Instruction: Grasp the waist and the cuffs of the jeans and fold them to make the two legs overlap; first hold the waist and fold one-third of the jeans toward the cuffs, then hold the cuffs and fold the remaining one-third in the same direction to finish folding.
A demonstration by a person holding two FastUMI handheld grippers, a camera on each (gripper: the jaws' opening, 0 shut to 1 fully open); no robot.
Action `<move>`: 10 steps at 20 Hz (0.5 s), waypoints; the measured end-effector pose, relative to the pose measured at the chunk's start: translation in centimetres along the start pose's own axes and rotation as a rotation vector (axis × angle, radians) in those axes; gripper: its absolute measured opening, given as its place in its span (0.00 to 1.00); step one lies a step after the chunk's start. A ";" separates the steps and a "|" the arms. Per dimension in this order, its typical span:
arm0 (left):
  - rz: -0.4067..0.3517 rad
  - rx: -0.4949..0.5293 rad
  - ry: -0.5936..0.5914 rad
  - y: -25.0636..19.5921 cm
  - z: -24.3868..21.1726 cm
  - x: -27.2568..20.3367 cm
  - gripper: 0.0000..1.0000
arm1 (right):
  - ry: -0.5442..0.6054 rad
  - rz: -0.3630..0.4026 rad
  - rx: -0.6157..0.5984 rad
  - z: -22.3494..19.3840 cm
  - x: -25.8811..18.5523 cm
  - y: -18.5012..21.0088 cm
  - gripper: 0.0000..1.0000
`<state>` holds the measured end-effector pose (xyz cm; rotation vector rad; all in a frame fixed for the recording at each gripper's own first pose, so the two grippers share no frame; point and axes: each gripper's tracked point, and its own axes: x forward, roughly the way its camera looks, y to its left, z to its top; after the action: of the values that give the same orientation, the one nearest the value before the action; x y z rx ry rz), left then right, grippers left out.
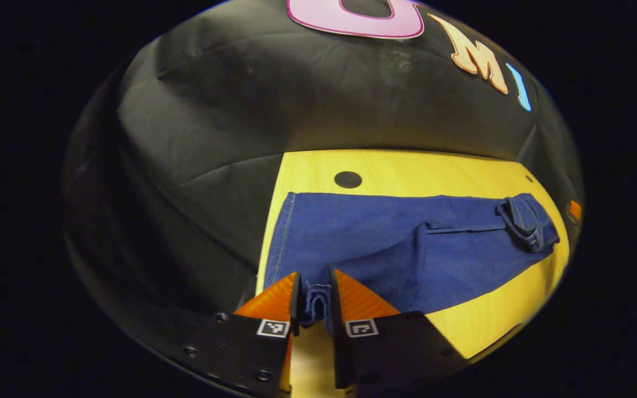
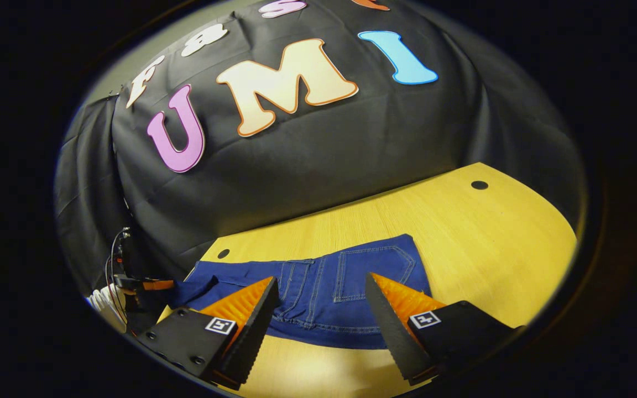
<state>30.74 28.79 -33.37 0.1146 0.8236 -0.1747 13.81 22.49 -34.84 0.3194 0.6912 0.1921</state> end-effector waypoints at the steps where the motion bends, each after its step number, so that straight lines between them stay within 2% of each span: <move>1: 0.003 0.011 -0.009 0.5 0.1 0.2 0.34 | 0.003 -0.004 0.010 -0.5 0.0 0.3 0.98; 4: -0.047 0.041 0.035 0.4 -0.9 0.9 0.72 | 0.014 -0.020 0.029 -1.5 0.2 0.9 0.98; 6: -0.047 0.050 0.060 1.1 -1.7 2.2 0.98 | 0.013 -0.036 0.040 -1.7 0.3 0.9 0.98; 10: -0.085 0.061 0.129 0.7 -3.5 3.7 0.95 | 0.005 -0.070 0.045 -1.5 0.2 0.3 0.98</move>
<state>30.82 29.63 -38.48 0.1491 0.9524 -0.2750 12.97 23.15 -35.89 0.3378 0.7115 0.1110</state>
